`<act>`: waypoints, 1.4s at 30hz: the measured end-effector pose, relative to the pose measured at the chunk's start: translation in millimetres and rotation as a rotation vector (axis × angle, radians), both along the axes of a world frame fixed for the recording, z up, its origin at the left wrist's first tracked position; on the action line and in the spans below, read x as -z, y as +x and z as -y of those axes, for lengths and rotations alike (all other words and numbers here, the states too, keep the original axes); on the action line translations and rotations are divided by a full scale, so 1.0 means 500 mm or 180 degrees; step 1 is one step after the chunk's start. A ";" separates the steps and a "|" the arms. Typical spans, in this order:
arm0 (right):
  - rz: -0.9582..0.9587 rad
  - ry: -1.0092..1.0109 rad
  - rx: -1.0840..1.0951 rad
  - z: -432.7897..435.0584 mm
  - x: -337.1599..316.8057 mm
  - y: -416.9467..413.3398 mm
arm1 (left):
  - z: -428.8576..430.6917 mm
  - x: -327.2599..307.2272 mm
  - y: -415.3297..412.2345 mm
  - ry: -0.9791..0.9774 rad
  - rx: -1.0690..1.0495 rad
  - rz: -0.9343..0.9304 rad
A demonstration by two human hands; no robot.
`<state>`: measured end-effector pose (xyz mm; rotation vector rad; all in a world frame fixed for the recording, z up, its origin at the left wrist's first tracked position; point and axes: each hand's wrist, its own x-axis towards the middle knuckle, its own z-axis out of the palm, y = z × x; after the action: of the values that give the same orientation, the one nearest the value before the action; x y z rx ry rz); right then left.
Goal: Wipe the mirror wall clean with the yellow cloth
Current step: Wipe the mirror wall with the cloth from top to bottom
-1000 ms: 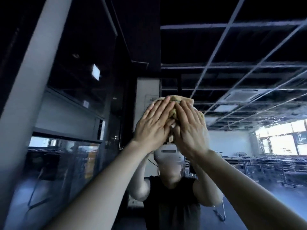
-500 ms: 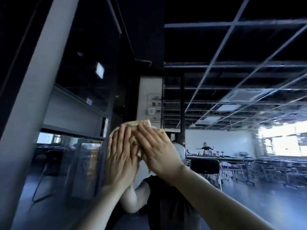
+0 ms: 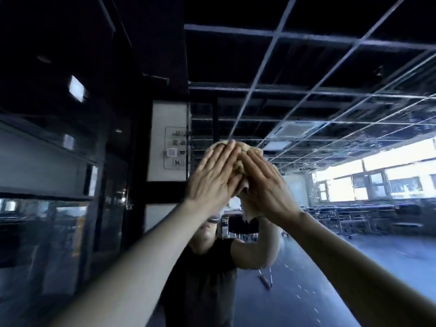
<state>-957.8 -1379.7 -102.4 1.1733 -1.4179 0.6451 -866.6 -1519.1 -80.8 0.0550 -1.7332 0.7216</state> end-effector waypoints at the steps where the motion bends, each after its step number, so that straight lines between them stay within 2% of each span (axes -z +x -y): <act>1: 0.0011 0.0018 0.0063 -0.007 -0.037 -0.002 | 0.001 -0.038 0.004 -0.0079 -0.0057 -0.0010; 4: 0.0078 0.0040 0.0146 -0.020 -0.148 -0.014 | -0.030 -0.137 -0.007 0.0436 -0.0121 0.0084; 6: 0.0184 -0.0152 0.0074 -0.028 -0.160 -0.025 | -0.069 -0.141 -0.033 0.0696 0.0028 0.0110; 9: 0.0208 -0.0579 -0.0133 -0.044 -0.032 -0.045 | -0.090 -0.038 -0.065 0.0279 0.0262 0.0122; 12: 0.0232 -0.0298 -0.0138 -0.098 0.161 -0.068 | -0.091 0.109 -0.064 -0.0423 0.0313 0.0618; 14: -0.0075 -0.0084 -0.0037 -0.130 0.204 -0.090 | -0.086 0.138 -0.070 -0.0619 0.0277 0.0884; 15: -0.0141 -0.0124 -0.0013 -0.136 0.187 -0.104 | -0.094 0.117 -0.079 -0.0703 0.0272 0.0863; 17: 0.0124 -0.0458 -0.0064 -0.136 0.105 -0.120 | -0.133 0.037 -0.100 -0.0637 0.0119 0.0766; 20: 0.0460 -0.0985 -0.0119 -0.159 -0.045 -0.148 | -0.208 -0.094 -0.156 -0.0164 0.0071 0.0487; 22: 0.0525 -0.1045 0.0005 -0.181 -0.096 -0.163 | -0.242 -0.126 -0.188 -0.0037 -0.0034 0.0377; 25: 0.0504 -0.1120 0.0052 -0.181 -0.063 -0.175 | -0.241 -0.099 -0.210 -0.0029 0.0072 0.0447; 29: 0.0591 -0.1199 -0.0155 -0.175 0.090 -0.174 | -0.227 0.013 -0.196 -0.0559 0.0410 0.0540; 32: 0.0570 -0.0998 -0.0179 -0.189 0.153 -0.176 | -0.210 0.055 -0.186 -0.0719 0.0358 0.0800; 35: 0.0407 -0.0843 -0.0070 -0.210 0.082 -0.191 | -0.237 -0.006 -0.188 -0.0763 0.0249 0.0897; 39: 0.0747 -0.1030 0.0123 -0.266 -0.117 -0.204 | -0.322 -0.167 -0.243 -0.0033 0.0114 0.0564; 42: 0.0713 -0.1058 0.0153 -0.290 -0.154 -0.225 | -0.355 -0.196 -0.282 0.0141 0.0072 0.0536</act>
<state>-1070.5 -1234.8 -25.4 0.8221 -1.4514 0.9606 -1007.5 -1341.4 17.1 0.0051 -1.9076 0.6873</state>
